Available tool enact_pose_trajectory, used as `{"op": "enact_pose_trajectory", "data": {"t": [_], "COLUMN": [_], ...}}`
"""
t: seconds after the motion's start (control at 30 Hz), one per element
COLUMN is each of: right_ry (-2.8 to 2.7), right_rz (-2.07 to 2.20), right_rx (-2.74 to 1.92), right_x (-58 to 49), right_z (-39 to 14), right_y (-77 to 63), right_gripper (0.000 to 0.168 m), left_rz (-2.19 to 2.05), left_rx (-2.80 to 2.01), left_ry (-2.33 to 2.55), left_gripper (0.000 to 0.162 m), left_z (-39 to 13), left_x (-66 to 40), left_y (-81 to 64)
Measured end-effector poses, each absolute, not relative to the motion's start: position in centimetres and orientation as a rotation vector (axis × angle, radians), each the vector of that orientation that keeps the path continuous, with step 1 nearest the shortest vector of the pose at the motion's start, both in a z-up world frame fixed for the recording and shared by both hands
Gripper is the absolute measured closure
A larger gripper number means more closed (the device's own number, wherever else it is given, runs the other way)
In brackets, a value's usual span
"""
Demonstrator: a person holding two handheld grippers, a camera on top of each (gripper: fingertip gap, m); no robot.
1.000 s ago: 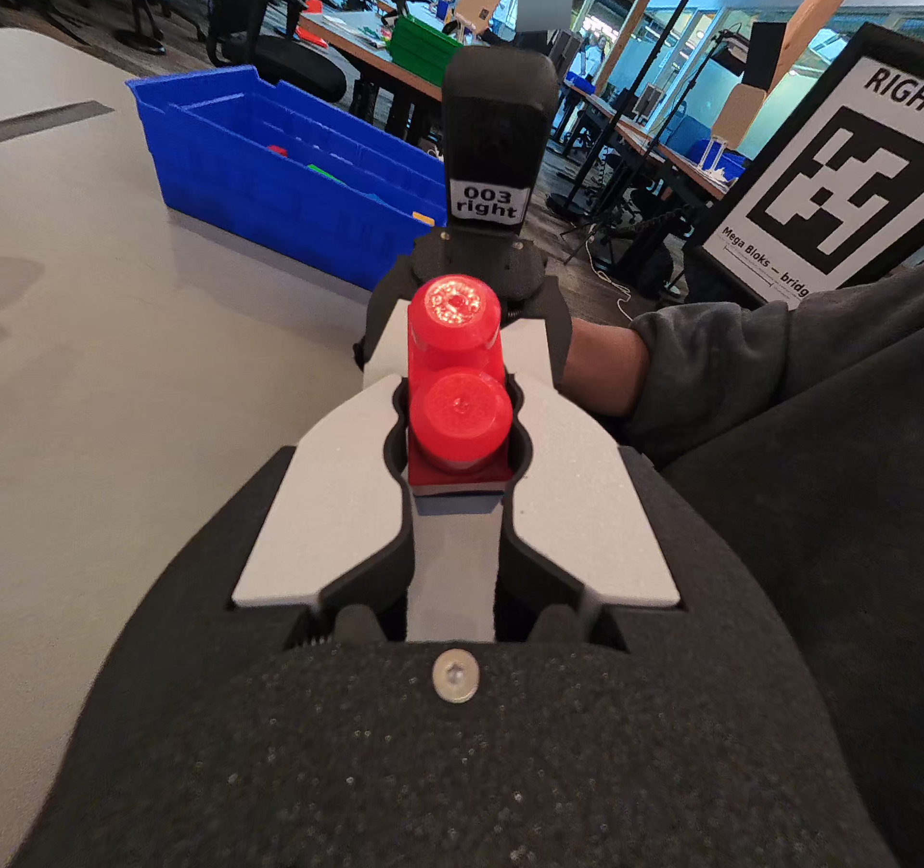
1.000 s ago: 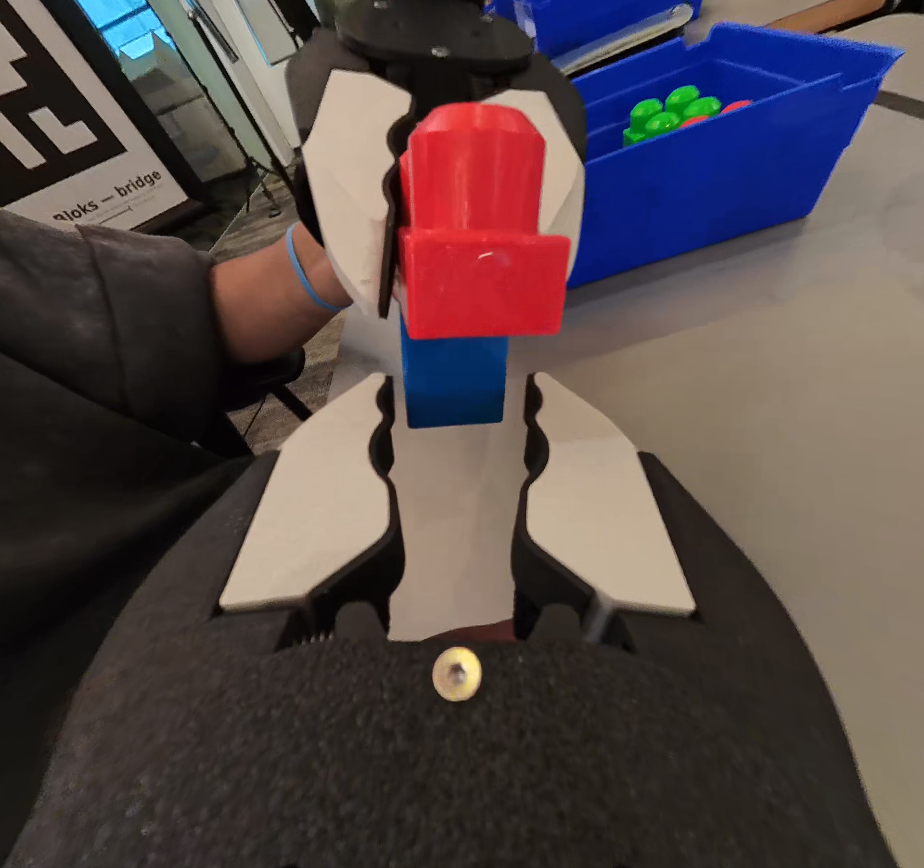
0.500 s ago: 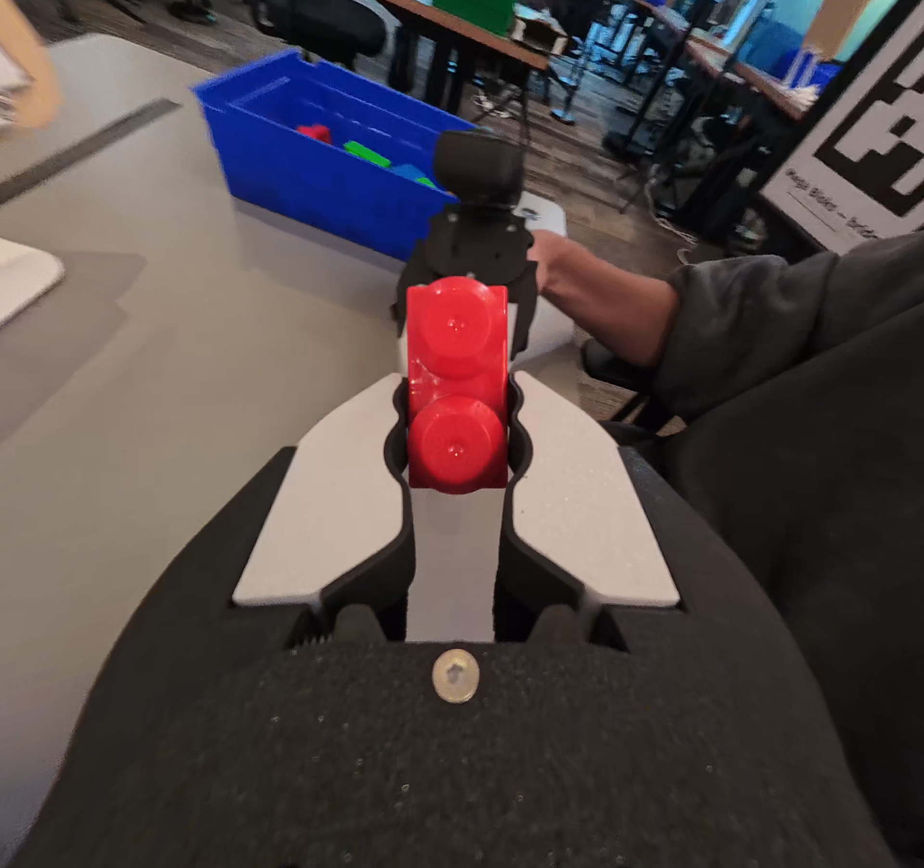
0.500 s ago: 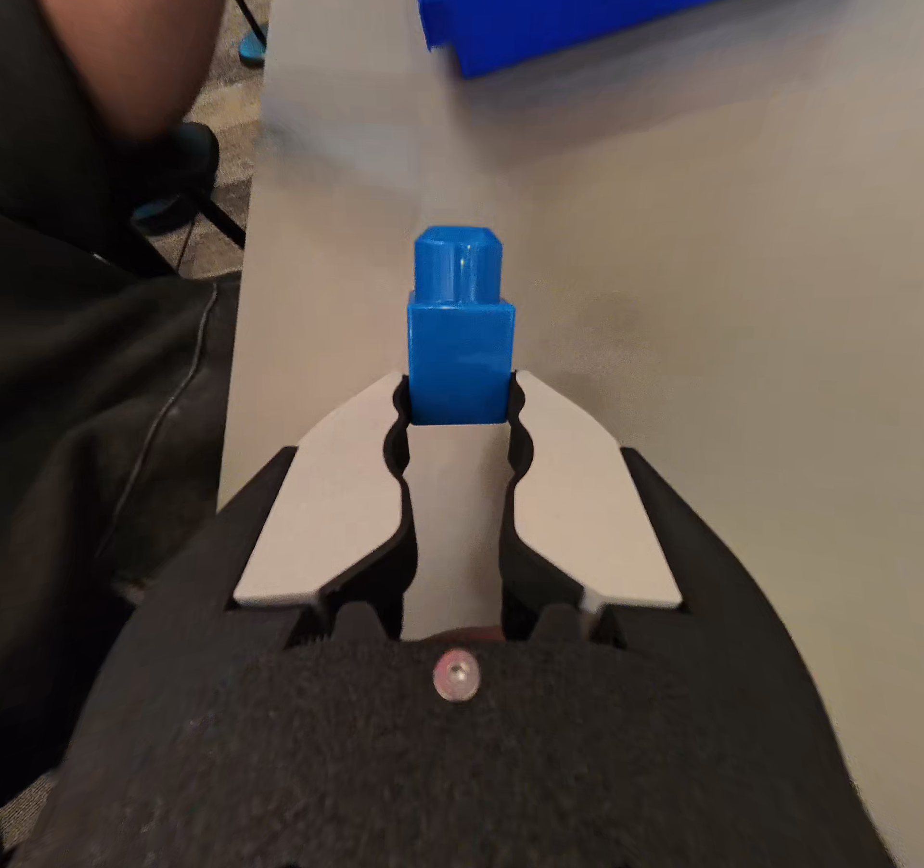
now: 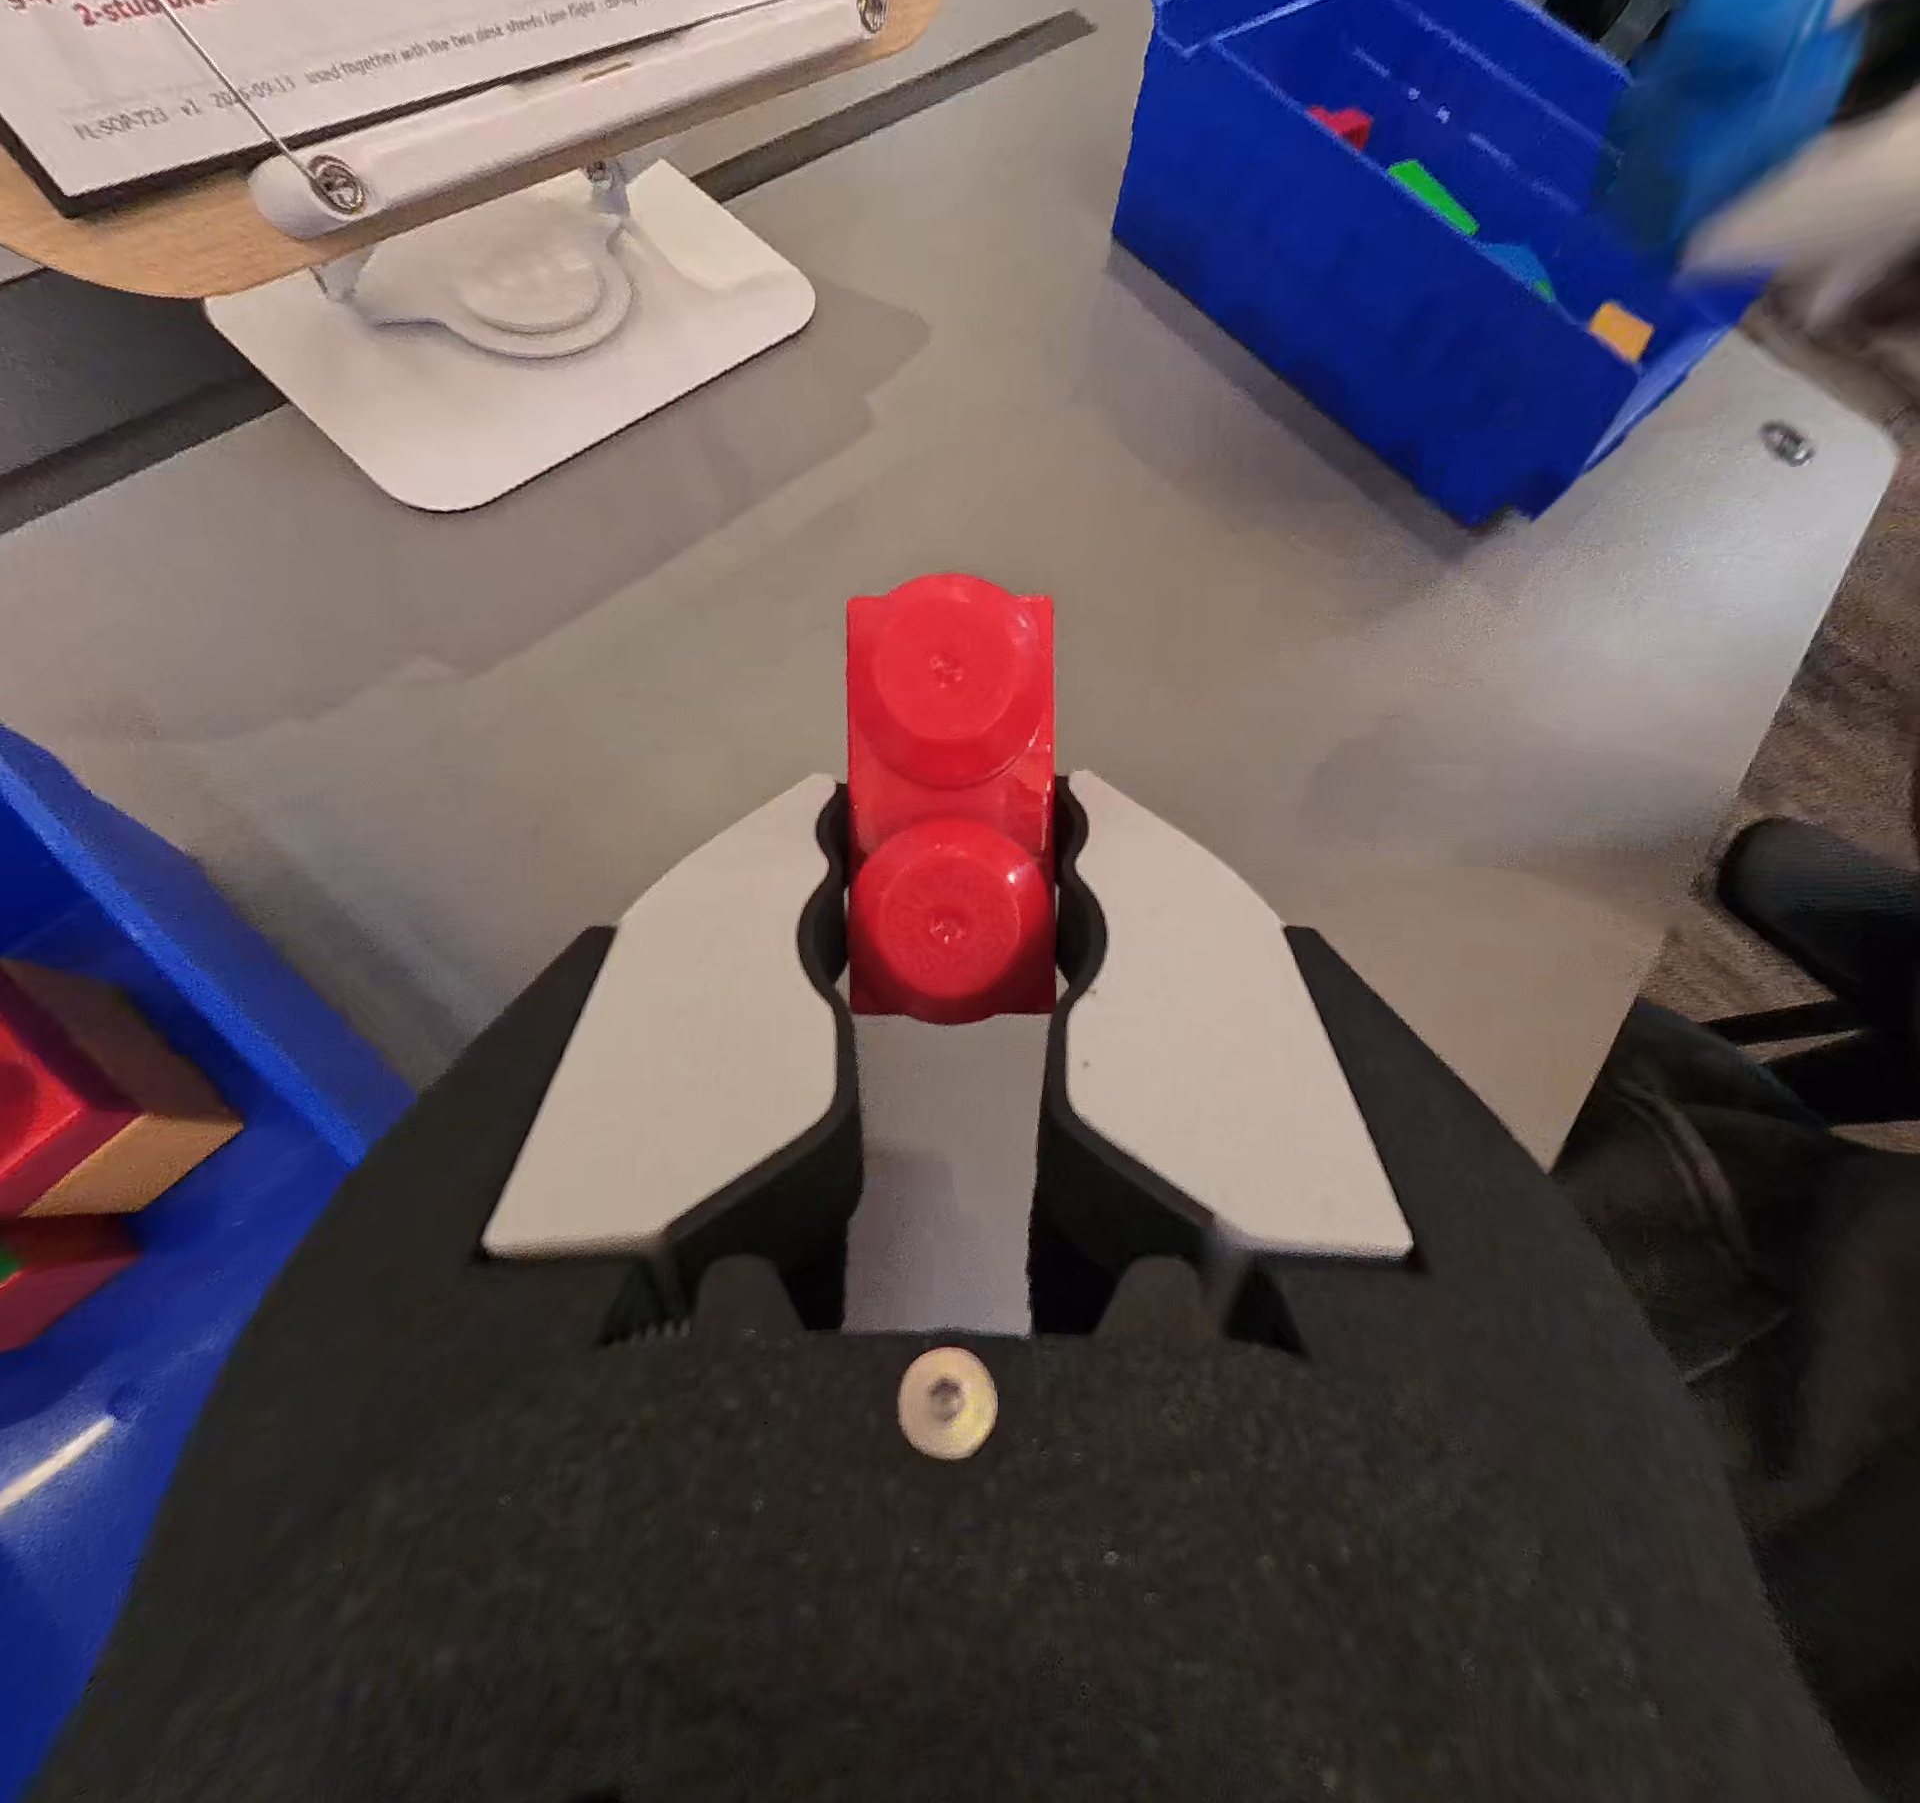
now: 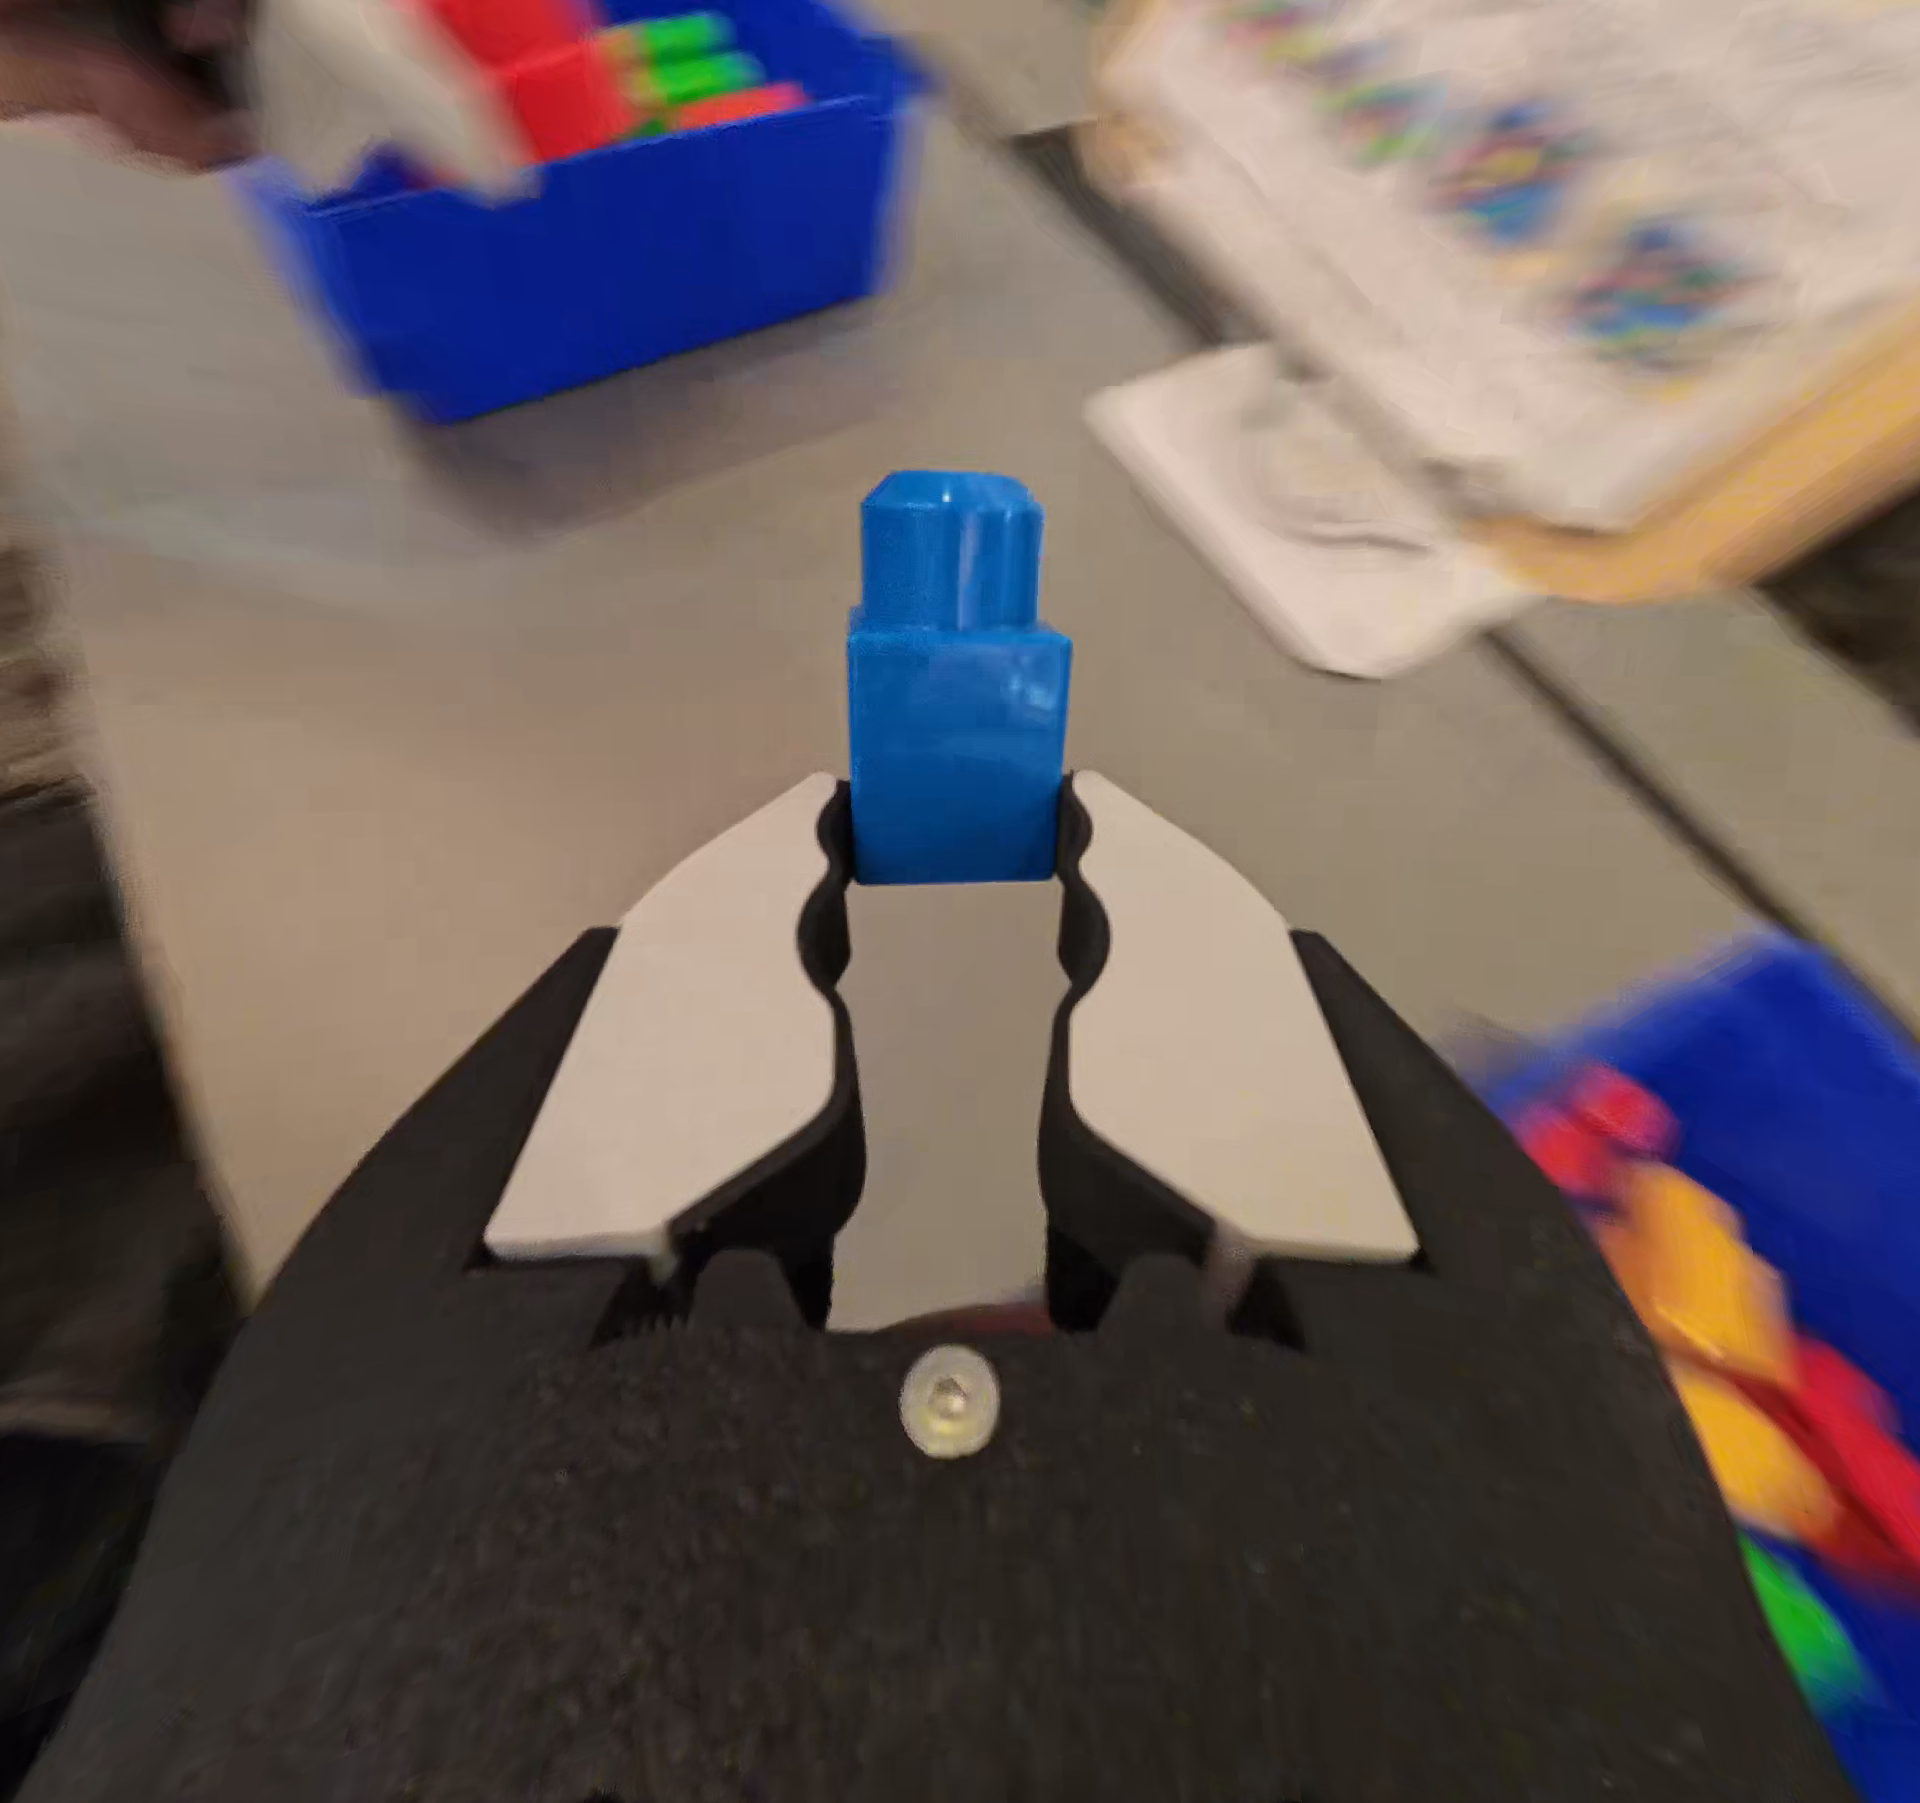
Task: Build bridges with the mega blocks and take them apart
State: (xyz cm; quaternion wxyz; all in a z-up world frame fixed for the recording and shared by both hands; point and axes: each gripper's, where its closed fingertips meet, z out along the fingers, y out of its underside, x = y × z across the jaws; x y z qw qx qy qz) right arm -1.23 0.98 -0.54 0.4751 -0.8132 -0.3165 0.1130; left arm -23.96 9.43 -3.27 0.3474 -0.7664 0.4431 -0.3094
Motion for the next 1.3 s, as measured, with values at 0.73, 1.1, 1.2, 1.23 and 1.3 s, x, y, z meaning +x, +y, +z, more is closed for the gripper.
{"op": "enact_pose_trajectory", "data": {"t": [0.73,1.1,1.2,1.23,1.3], "right_ry": [0.065,-0.280,-0.401,-0.415,-0.428], "right_rz": [0.085,0.476,0.820,0.881,0.899], "right_rx": [-2.964,-1.942,-1.770,-1.765,-1.780], "right_x": [23.4,3.1,-8.0,-10.4,-13.6], "right_z": [-15.1,2.6,0.5,-1.5,-5.5], "right_y": [10.2,5.5,0.6,-0.6,-1.7], "right_gripper": [0.126,0.117,0.120,0.120,0.124], "left_rz": [-0.824,-0.798,-0.767,-0.748,-0.714], "left_rx": [-1.964,-1.989,-1.996,-1.998,-1.999], "left_ry": [1.321,1.367,1.395,1.407,1.425], "left_gripper": [0.126,0.126,0.126,0.126,0.126], "left_z": [-4.3,-5.9,-6.8,-7.1,-7.6], "left_x": [-24.0,-23.3,-22.8,-22.7,-22.4], "left_y": [6.8,6.2,5.9,5.9,5.8]}}
